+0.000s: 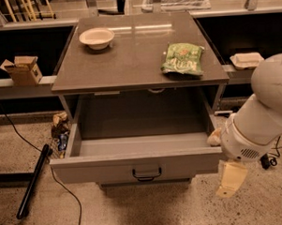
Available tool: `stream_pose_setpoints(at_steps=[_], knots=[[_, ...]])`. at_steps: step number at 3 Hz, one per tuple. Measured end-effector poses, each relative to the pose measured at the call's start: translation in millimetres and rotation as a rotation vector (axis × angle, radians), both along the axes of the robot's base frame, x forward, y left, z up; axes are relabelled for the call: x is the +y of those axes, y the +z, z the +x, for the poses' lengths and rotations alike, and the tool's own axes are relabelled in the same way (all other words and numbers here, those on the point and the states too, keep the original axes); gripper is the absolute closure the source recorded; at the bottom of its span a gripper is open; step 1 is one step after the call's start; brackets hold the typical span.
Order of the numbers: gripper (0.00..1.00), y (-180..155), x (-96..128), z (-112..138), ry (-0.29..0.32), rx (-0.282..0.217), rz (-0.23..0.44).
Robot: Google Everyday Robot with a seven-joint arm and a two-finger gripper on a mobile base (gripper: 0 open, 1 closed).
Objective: Close top drawer
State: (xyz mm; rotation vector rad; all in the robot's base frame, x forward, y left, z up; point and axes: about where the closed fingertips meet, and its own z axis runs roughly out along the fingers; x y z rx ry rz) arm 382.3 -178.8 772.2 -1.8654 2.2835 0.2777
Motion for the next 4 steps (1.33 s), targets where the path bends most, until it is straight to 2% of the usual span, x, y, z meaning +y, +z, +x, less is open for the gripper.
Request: stream_pose_setpoints(at_steps=[1,2,3,4], knots=[[0.49,-54,-7,-3,0.008,0.025,-0.042],[0.72,-93,-9,3,-0.001,0.033,-0.040],[0.95,-95,-9,5,-0.002,0.030,-0.037],[1.00,-101,-8,12,0.005,0.011,-0.031]])
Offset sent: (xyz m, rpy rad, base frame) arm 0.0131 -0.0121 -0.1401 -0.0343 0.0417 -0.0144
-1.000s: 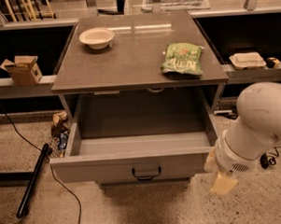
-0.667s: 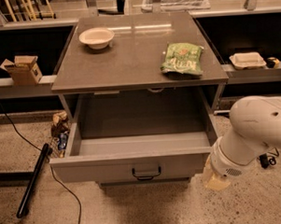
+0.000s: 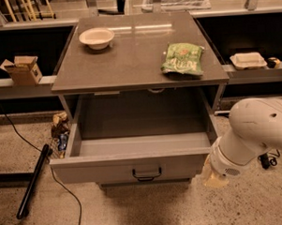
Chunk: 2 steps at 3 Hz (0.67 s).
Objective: Close top drawer
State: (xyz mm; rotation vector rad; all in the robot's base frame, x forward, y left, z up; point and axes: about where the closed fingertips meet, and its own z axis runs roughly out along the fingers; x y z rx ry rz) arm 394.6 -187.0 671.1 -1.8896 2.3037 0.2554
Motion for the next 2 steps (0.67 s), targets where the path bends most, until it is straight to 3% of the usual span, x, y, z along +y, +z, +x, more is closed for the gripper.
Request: stream_pose_setpoints(at_steps=[2], knots=[[1.00,-24,-3,45,0.084,-0.106,0.071]])
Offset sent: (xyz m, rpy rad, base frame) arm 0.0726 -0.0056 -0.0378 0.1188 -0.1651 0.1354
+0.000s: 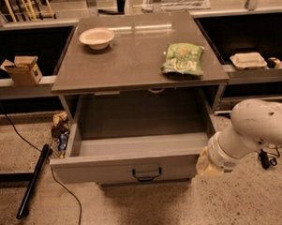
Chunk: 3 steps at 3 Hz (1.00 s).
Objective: Close top drawer
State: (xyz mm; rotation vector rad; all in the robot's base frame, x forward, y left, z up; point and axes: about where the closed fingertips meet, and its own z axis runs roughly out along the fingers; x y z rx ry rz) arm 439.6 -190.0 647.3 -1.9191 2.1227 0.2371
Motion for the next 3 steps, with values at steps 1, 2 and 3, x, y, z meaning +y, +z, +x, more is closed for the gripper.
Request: stream_pose_setpoints(at_steps=[1,2,3], knots=[[0.82,-7,-2,19,0.021,-0.028,0.050],[0.58,-8,-2,36,0.042,-0.052,0.095],[0.36,-8,-2,38,0.046,-0.057,0.098]])
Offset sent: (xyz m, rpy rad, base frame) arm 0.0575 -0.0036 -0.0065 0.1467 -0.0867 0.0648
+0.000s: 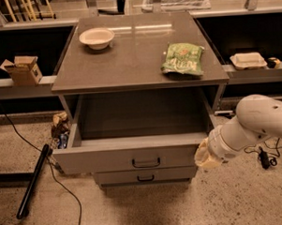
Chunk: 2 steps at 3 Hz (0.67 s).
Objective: Close top drawer
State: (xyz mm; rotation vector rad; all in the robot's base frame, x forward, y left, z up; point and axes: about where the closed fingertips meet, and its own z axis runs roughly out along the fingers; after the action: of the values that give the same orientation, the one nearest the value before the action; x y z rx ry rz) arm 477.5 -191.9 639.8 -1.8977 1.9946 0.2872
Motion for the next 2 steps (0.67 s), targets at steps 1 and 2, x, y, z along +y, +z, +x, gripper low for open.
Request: stream_pose_setpoints(at_steps=[1,2], knots=[[0.13,0.0,0.0,0.0,0.000,0.000,0.000],[0.00,0.0,0.0,0.0,0.000,0.000,0.000]])
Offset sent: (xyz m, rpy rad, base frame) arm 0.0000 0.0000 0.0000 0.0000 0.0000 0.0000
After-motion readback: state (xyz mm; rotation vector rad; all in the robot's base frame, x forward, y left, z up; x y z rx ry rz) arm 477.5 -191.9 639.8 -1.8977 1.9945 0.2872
